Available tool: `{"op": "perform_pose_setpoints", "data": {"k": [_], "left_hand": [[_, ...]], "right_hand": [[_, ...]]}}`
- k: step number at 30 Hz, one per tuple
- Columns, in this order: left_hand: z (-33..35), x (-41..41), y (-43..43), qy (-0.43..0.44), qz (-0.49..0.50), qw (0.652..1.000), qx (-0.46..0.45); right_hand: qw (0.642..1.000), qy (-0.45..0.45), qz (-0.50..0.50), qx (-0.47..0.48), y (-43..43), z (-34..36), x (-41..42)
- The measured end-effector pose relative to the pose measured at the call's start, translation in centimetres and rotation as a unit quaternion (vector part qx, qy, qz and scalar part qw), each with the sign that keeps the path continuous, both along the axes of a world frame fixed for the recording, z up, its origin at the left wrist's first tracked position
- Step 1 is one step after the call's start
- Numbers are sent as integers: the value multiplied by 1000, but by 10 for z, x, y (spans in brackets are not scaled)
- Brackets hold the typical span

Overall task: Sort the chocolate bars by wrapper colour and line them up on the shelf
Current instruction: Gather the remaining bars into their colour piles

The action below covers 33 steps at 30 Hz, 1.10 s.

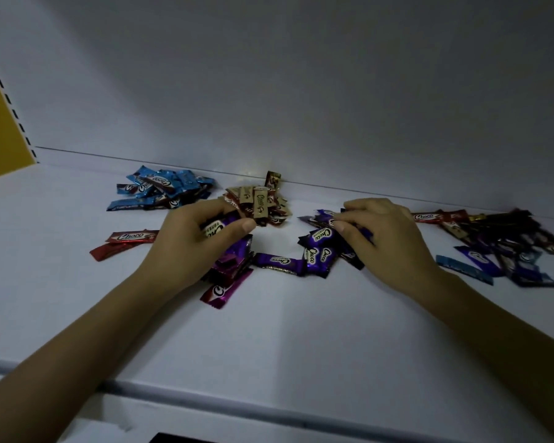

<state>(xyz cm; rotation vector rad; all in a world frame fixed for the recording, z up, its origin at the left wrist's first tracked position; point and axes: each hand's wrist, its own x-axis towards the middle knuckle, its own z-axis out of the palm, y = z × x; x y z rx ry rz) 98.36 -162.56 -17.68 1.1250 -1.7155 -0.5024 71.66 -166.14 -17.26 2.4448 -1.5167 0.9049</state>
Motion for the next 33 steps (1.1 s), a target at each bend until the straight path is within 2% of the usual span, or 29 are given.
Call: {"op": "perform_pose_setpoints", "data": {"k": [3, 7, 10, 13, 17, 21, 25, 27, 30, 33], "left_hand": [[0, 1, -2, 21, -5, 1000, 19], [-1, 4, -4, 46, 1, 999, 27], [-3, 8, -4, 84, -4, 996, 42], [-3, 10, -6, 130, -7, 990, 56], [-2, 9, -6, 184, -5, 981, 64], [-3, 9, -4, 235, -34, 968, 78], [3, 8, -4, 224, -68, 969, 76], [3, 6, -2, 224, -82, 968, 82], [3, 4, 0, 202, -88, 972, 84], [7, 0, 4, 159, -83, 981, 74]], "right_hand": [[998, 0, 60, 16, 10, 9, 22], [984, 107, 116, 86, 13, 9, 55], [985, 72, 127, 89, 16, 3, 68], [991, -2, 111, 77, 14, 2, 62], [985, -164, 43, 44, 1, 18, 38], [988, -143, -41, 38, -16, 14, 11], [994, -71, -76, 34, -23, 10, 5], [991, -127, -32, 32, -17, 12, 12], [958, -246, 89, 119, 3, 20, 40], [930, -277, 168, 175, 16, 20, 70]]}}
